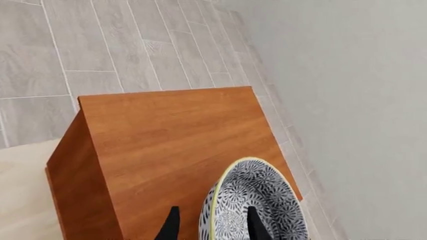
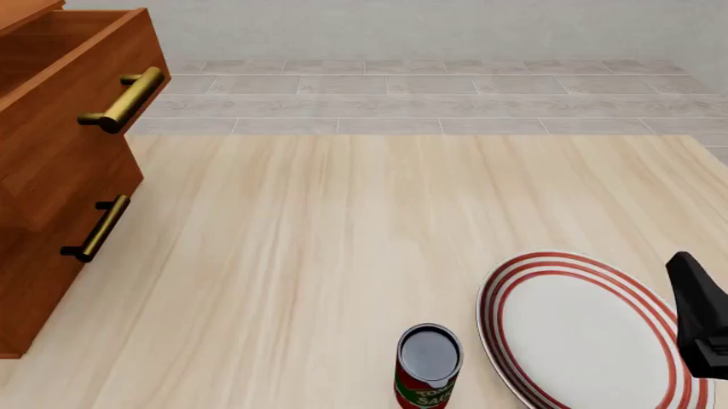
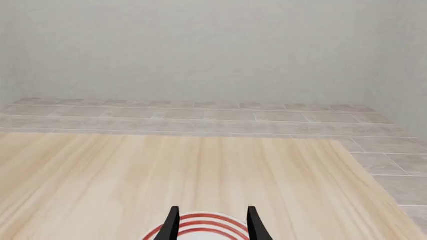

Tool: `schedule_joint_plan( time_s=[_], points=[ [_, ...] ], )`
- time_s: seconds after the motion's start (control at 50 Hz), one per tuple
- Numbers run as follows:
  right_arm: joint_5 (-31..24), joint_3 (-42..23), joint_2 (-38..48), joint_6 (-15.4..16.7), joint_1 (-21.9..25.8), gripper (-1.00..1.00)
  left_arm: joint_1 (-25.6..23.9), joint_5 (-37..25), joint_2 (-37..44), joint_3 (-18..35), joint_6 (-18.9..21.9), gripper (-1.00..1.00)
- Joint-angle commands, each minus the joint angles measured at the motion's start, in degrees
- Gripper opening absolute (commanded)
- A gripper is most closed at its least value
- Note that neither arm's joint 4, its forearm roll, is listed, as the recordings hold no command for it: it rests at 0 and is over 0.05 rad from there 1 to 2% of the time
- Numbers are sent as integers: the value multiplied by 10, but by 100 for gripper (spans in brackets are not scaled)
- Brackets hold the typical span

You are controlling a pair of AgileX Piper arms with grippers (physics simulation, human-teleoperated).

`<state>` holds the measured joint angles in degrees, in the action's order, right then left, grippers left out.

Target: Put the bowl on top of the cabinet.

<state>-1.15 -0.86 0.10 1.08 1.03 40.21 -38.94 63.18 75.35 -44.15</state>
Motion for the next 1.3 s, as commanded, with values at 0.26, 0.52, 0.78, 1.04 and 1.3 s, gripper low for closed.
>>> schedule_joint_plan(
  time_s=[0.26,0.52,0.78,1.04,1.3],
  points=[
    [3,4,0,1,1,100,-18,-1,-21,11,2,100],
    [3,3,0,2,1,100,-20,-4,-48,16,-2,100],
    [2,3,0,3,2,100,-31,-24,-102,13,5,100],
    [1,0,0,2,1,100,-38,-52,-191,23,12,100],
    [3,1,-1,0,2,100,-28,-80,-303,12,-4,100]
  ],
)
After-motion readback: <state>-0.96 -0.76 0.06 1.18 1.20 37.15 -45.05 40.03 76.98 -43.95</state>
